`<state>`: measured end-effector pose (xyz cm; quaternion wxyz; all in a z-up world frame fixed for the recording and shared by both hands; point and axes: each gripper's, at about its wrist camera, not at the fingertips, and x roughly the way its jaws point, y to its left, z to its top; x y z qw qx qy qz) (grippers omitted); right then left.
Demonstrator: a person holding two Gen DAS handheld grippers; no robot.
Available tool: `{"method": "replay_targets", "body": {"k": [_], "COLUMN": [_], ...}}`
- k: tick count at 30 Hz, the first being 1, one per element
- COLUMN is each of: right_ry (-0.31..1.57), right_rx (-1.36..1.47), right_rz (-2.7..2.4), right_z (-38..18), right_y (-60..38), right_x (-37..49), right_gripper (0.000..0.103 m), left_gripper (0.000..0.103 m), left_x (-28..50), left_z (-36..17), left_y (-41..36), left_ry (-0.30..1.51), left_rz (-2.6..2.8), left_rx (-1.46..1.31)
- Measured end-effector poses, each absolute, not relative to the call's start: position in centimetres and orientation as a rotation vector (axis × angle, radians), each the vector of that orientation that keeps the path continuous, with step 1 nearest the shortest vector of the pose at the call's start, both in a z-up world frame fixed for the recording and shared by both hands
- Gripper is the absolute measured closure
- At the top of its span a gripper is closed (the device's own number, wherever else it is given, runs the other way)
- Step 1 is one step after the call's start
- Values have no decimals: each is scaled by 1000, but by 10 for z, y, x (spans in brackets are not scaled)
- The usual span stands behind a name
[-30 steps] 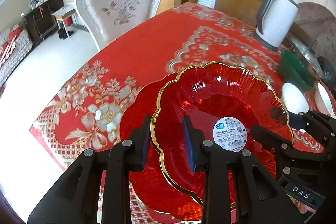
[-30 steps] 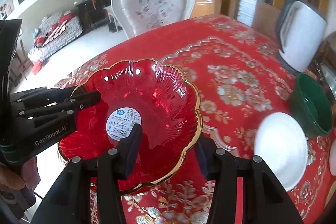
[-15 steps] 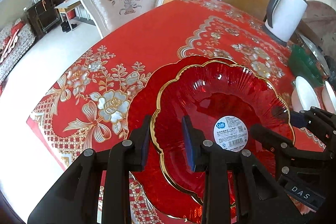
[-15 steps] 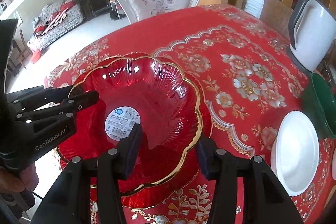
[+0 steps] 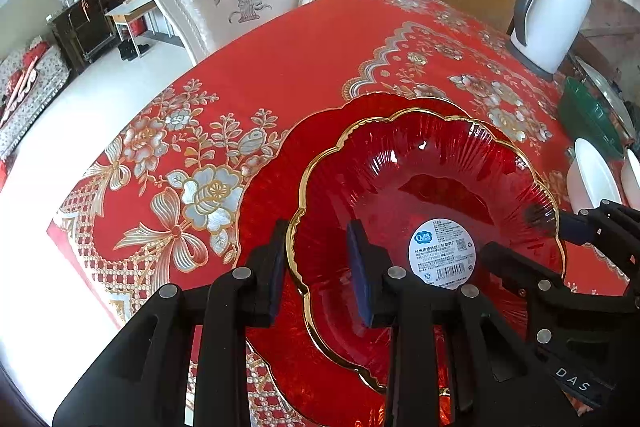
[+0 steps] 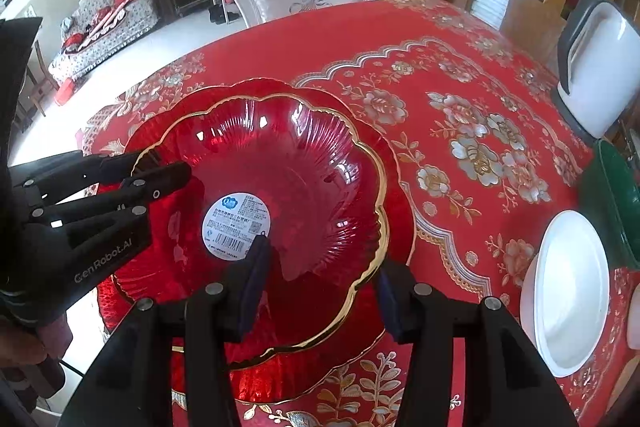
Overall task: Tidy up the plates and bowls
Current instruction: 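Carry the gold-rimmed plate with both tools and lower it onto the wedding plate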
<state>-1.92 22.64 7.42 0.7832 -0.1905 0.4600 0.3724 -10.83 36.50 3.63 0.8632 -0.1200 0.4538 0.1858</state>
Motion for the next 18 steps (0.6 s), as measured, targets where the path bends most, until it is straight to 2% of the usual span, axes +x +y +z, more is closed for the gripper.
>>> {"method": "replay_targets", "body": {"k": [18], "right_ry": [991], "right_rx": [-439], "right_rz": [812], "right_z": [72], "right_y": [230], "right_x": [-20], "right_gripper": [52], "left_gripper": [73], "left_x": [-108], "left_z": [39], "left_y": [365], "left_ry": [935], "left_rz": [393], "left_rx": [-235]}}
